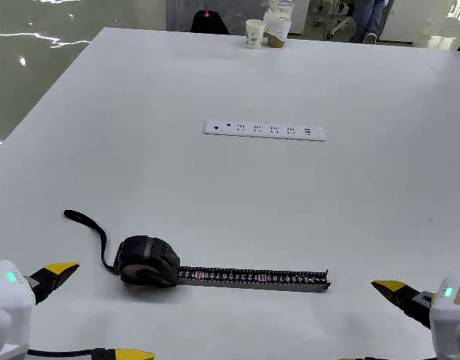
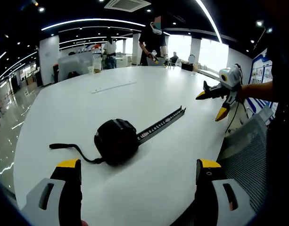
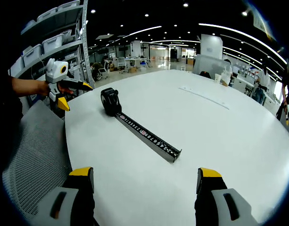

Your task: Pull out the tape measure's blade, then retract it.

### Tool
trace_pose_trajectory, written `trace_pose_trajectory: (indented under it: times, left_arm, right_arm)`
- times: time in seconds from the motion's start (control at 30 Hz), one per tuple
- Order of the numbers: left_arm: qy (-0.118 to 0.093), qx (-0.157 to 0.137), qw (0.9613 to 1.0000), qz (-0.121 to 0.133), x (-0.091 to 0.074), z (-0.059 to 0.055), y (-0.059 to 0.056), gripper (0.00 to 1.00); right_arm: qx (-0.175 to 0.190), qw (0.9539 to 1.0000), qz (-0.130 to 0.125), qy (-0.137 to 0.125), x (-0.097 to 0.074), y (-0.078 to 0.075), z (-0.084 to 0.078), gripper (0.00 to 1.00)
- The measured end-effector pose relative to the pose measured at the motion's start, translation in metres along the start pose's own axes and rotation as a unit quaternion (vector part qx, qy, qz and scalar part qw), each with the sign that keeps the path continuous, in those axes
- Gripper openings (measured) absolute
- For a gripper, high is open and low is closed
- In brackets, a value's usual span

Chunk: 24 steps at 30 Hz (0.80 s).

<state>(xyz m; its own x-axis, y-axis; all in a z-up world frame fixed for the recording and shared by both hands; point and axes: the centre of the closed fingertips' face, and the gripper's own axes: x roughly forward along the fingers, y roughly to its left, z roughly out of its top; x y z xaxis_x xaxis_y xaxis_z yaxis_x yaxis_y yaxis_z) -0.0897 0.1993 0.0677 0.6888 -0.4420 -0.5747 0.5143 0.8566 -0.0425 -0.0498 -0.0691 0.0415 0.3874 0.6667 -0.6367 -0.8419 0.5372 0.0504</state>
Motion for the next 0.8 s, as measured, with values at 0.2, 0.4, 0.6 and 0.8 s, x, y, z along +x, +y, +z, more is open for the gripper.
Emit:
trace_pose_trajectory:
  times: [0.2,0.4,0.6,0.8]
  left_arm:
    - [-0.007,-0.016,0.9997,0.017,-0.002,0.003,-0.004,0.99]
    - [-0.015,-0.032,0.9990,0.029,-0.002,0.011,-0.011,0.99]
    - [-0.023,-0.040,0.9981,0.042,-0.004,0.014,-0.014,0.99]
    - [-0.017,-0.047,0.9969,0.061,-0.008,0.013,-0.016,0.99]
  right_arm:
    - [0.024,0.9992,-0.025,-0.020,-0.001,0.006,0.007,0.92]
    - [0.029,0.9986,-0.040,-0.018,-0.001,0.017,0.012,0.95]
    - [0.040,0.9982,-0.040,-0.019,-0.002,0.029,0.020,0.95]
    - [0.056,0.9969,-0.048,-0.026,-0.004,0.036,0.027,0.95]
